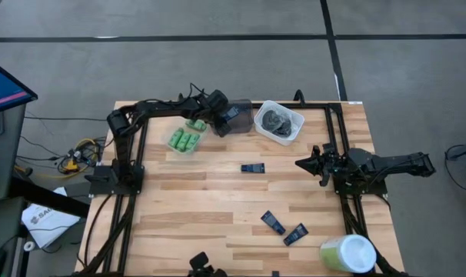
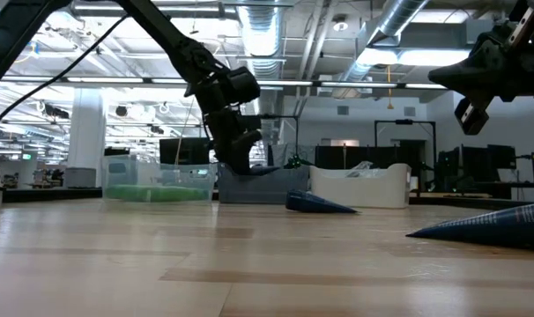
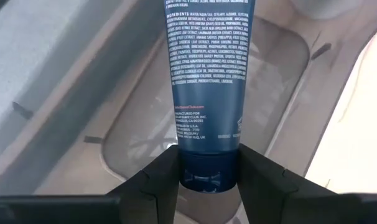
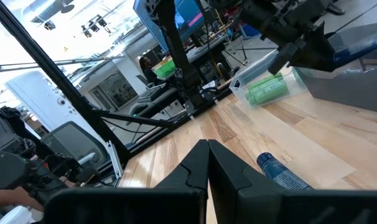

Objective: Pick & Place Travel size toiletries
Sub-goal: Put the blue shave cream into the black bin

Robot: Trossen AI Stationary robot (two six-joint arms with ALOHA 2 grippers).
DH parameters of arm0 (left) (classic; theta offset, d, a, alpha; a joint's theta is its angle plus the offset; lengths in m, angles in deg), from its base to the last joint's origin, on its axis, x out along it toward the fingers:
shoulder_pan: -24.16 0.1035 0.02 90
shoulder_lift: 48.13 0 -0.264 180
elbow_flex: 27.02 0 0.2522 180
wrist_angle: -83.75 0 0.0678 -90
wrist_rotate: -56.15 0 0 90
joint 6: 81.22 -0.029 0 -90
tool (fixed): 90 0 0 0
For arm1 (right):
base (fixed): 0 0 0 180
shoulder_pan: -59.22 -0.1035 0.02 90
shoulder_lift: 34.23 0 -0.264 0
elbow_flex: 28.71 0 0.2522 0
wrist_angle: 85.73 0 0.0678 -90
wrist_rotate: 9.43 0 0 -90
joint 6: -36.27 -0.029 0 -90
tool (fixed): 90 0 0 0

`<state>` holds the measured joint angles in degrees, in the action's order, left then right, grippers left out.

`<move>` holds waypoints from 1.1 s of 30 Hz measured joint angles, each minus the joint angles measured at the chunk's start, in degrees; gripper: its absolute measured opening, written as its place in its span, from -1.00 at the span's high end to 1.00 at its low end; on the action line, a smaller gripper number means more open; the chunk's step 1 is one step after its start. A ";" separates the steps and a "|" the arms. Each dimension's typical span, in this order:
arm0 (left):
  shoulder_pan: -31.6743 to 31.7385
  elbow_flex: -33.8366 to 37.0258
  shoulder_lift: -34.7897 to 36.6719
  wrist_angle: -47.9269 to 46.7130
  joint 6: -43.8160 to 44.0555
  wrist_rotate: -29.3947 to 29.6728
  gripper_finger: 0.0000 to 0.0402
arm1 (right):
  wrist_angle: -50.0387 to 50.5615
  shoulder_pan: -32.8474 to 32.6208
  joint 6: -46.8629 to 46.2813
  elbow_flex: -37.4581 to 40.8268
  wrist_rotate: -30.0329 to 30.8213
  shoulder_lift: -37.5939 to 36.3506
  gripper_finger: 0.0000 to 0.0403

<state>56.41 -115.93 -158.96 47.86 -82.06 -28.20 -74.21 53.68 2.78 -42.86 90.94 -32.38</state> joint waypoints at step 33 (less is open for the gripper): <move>-14.79 -0.05 15.11 2.92 -10.83 -13.35 -0.39 | 0.01 0.01 0.00 0.00 -0.02 0.01 1.00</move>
<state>41.62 -115.98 -143.85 50.78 -92.89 -41.55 -74.20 53.69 2.78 -42.86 90.92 -32.38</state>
